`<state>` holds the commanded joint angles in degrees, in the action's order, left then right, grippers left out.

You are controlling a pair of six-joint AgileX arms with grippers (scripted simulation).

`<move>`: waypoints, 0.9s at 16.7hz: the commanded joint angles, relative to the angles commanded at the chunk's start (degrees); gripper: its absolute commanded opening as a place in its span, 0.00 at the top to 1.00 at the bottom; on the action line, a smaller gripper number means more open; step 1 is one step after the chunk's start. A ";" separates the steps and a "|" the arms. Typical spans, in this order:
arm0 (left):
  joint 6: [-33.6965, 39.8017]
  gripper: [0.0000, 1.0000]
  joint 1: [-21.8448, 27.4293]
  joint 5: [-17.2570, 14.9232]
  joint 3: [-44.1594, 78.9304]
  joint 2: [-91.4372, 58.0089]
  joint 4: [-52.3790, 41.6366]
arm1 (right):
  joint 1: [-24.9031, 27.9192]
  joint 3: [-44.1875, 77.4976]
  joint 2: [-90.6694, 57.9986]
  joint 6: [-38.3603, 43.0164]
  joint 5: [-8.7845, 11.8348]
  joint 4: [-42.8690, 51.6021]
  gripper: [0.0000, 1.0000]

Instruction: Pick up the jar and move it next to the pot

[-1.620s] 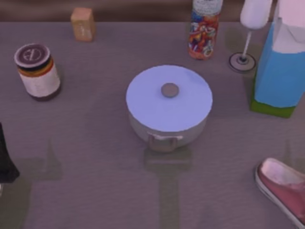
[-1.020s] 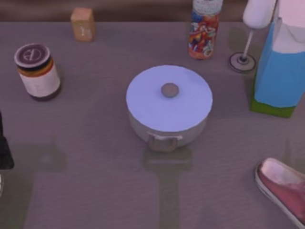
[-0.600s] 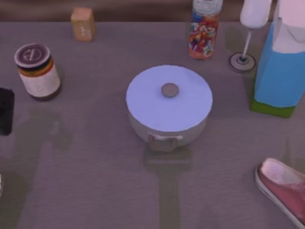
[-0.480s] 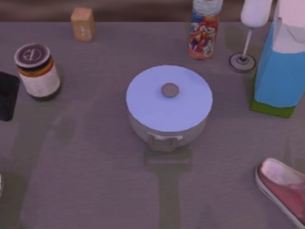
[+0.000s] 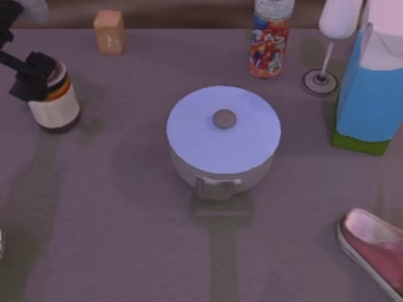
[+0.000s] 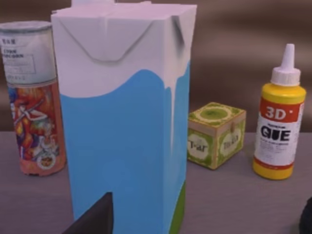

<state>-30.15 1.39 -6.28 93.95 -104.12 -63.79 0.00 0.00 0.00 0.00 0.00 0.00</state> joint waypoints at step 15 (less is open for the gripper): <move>-14.11 0.00 -1.42 1.87 51.69 -42.58 -21.03 | 0.00 0.00 0.00 0.00 0.00 0.00 0.00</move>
<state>-44.26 -0.02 -4.41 145.64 -146.71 -84.82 0.00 0.00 0.00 0.00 0.00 0.00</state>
